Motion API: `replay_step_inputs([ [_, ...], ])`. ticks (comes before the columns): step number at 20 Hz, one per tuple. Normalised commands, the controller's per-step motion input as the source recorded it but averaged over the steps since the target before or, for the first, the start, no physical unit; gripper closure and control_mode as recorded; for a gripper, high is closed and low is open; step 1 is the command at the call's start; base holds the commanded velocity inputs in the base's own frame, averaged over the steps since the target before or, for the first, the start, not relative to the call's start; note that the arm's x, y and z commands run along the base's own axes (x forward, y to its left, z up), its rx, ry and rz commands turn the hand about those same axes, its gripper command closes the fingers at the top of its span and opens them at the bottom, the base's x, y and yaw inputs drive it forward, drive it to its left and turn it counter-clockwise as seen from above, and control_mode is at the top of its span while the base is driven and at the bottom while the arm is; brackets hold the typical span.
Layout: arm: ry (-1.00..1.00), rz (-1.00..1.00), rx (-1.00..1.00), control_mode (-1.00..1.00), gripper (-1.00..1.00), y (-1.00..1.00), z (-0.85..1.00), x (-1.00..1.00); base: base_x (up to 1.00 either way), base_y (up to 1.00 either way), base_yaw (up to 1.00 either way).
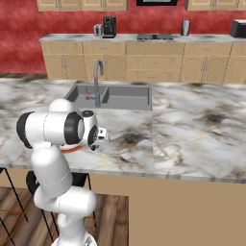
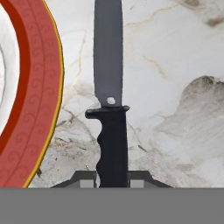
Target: Retrieve the butter from the fridge and place it on a plate on the dining table. Then retrieve the butter knife by the fridge and place it near the plate.
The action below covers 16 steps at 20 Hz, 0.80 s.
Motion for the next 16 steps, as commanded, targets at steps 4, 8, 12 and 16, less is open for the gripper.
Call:
replay_step_inputs([
  [4, 0.0, 0.0, 0.0, -1.0, -1.0, 0.0, 0.0, 0.02, 0.0, 0.0, 0.0],
  [8, 0.0, 0.0, 0.0, -1.0, -1.0, 0.0, 0.0, 0.0, 0.0, 0.0, 0.0],
  [12, 0.0, 0.0, 0.0, -1.0, -1.0, 0.0, 0.0, 0.0, 0.0, 0.0, 0.0],
  [16, 0.0, 0.0, 0.0, -1.0, -1.0, -0.21, 0.0, 0.0, 0.0, 0.0, 0.0],
])
